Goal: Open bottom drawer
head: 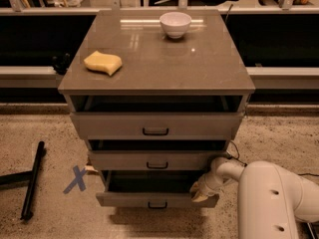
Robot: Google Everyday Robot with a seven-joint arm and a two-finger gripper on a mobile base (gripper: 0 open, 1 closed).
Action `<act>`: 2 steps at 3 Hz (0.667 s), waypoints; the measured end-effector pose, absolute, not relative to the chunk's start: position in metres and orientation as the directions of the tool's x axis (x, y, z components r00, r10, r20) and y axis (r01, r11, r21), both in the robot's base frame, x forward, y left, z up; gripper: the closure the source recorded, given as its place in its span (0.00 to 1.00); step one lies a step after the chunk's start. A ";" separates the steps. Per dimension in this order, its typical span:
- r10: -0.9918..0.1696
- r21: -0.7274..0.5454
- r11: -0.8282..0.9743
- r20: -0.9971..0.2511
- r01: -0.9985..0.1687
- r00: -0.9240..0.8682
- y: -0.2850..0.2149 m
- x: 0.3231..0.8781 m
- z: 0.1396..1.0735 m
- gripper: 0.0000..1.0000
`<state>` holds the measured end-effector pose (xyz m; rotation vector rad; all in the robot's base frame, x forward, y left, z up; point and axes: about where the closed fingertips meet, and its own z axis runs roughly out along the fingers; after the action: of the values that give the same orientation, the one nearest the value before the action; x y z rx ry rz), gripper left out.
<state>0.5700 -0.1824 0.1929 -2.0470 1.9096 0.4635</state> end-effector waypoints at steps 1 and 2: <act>-0.900 -0.001 -0.069 -0.432 -0.998 0.063 -0.182 0.570 0.193 0.41; -0.899 0.003 -0.071 -0.433 -0.997 0.063 -0.181 0.568 0.191 0.17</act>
Offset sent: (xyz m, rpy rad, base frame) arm 0.0000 0.0000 0.0003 0.0000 0.0000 0.0000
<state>0.5680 -0.1808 0.1912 -2.0485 1.9093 0.4698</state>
